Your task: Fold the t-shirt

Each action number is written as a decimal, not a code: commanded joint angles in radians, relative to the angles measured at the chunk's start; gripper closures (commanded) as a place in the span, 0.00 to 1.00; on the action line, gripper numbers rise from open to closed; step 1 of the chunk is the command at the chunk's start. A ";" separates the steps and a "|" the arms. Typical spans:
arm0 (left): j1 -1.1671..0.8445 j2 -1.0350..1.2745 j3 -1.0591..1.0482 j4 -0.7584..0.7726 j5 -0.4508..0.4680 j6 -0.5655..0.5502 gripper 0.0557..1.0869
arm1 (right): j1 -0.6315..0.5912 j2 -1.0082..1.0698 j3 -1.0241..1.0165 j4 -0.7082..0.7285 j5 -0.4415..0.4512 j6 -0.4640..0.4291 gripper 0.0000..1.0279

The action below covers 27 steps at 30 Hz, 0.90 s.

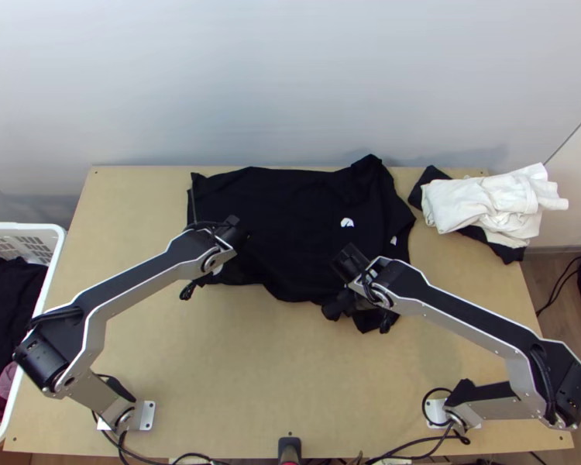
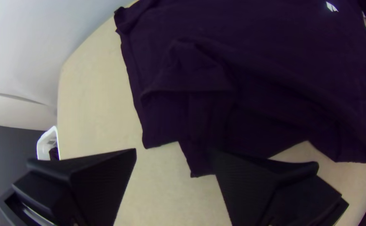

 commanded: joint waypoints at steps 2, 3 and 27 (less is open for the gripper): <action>-0.039 0.049 0.035 -0.081 0.048 -0.068 0.07 | -0.007 -0.004 -0.009 -0.006 -0.001 0.002 0.97; -0.044 0.050 0.036 -0.077 0.048 -0.069 0.07 | -0.007 -0.004 -0.009 -0.006 -0.001 0.002 0.97; 0.013 0.107 0.038 0.057 -0.015 -0.031 0.36 | -0.007 0.000 -0.030 -0.008 -0.001 0.006 0.97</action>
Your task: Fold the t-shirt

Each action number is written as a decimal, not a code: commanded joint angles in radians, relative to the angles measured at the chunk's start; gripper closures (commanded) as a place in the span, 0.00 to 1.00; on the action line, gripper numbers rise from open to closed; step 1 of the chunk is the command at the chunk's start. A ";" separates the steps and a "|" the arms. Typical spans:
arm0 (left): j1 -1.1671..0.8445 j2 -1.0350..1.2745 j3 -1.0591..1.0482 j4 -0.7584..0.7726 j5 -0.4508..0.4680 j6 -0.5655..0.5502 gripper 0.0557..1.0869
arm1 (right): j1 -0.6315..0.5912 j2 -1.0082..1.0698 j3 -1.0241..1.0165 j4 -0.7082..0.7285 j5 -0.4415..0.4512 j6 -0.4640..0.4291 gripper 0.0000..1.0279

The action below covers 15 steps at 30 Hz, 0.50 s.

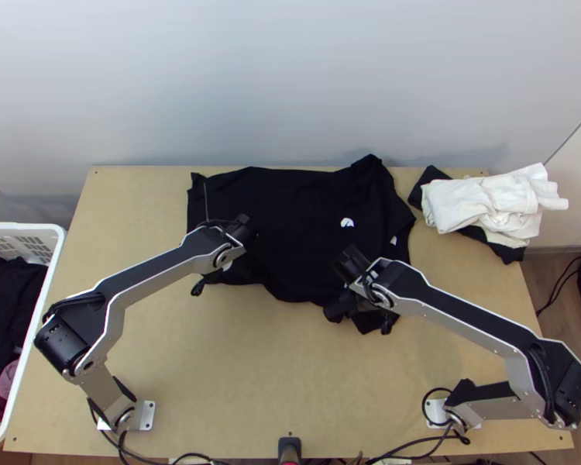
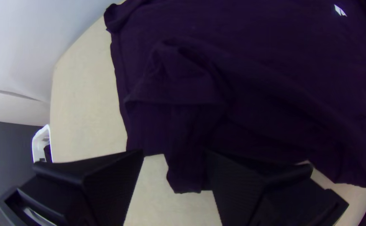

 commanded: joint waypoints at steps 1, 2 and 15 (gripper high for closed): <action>0.014 0.006 -0.013 0.032 -0.029 0.019 0.39 | 0.001 -0.002 -0.010 -0.001 0.000 0.004 0.97; 0.016 0.004 -0.017 0.037 -0.034 0.024 0.39 | 0.001 -0.003 -0.010 -0.001 0.000 0.004 0.97; 0.022 -0.085 -0.031 0.037 -0.058 0.062 0.65 | 0.001 -0.003 -0.017 -0.001 0.000 0.008 0.97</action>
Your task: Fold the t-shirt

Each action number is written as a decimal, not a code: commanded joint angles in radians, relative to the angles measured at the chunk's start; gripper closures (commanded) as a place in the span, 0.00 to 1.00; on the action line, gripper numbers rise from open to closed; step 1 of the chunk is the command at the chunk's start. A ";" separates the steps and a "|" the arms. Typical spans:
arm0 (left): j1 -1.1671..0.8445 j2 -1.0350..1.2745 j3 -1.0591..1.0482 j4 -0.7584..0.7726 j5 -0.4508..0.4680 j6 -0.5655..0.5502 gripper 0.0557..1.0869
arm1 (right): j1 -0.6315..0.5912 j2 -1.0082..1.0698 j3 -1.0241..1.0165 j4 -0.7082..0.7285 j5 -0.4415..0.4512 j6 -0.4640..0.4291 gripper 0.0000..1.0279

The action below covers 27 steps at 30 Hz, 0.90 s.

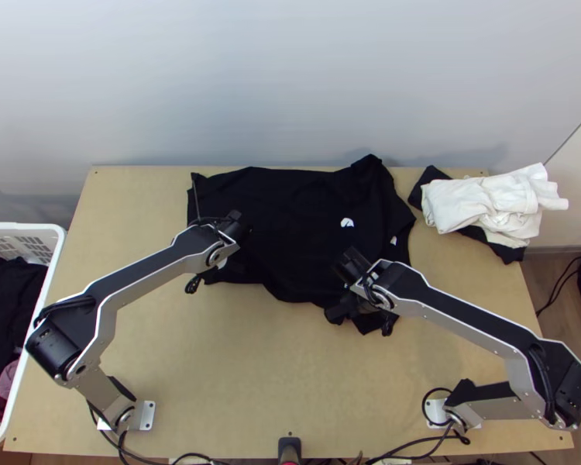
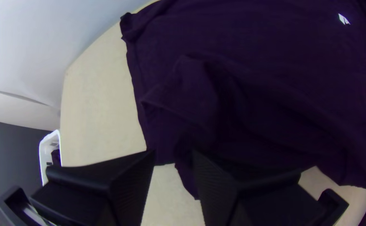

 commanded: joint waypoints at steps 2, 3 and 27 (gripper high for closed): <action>0.005 -0.043 -0.026 0.005 -0.006 0.021 0.67 | 0.001 0.002 0.000 0.000 0.000 0.003 0.97; 0.010 -0.039 -0.034 0.009 -0.006 0.021 0.67 | -0.001 0.002 0.003 0.000 0.000 0.003 0.97; -0.022 -0.011 -0.009 0.005 0.041 -0.056 0.29 | -0.009 -0.008 -0.004 -0.005 0.000 0.008 0.97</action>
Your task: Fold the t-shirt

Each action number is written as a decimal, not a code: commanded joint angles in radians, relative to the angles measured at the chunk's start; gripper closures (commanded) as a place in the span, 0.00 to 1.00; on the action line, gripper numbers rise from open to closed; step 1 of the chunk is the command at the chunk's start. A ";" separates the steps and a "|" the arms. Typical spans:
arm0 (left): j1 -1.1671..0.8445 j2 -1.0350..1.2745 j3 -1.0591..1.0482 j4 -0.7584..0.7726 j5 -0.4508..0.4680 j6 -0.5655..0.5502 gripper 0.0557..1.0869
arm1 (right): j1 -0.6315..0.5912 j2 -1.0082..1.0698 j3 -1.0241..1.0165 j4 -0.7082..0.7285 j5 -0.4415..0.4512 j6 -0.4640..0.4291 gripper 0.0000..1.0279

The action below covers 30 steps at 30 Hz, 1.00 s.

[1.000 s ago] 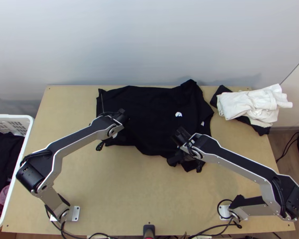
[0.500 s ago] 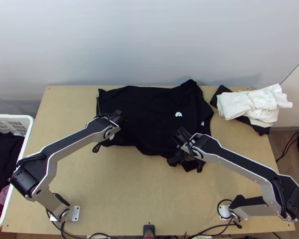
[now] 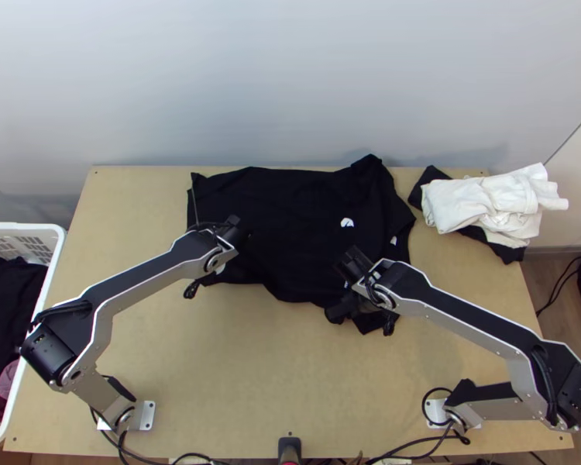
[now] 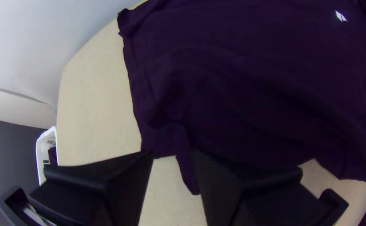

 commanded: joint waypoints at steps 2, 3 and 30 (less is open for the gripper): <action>-0.016 0.026 0.049 -0.036 0.034 -0.059 0.28 | -0.001 0.000 -0.005 0.000 0.000 0.001 0.97; -0.017 0.030 0.046 -0.039 0.034 -0.062 0.29 | -0.001 0.000 -0.005 0.000 0.000 0.001 0.97; 0.047 0.087 -0.024 0.054 0.032 -0.073 0.75 | -0.012 0.000 -0.014 0.000 0.000 0.003 0.97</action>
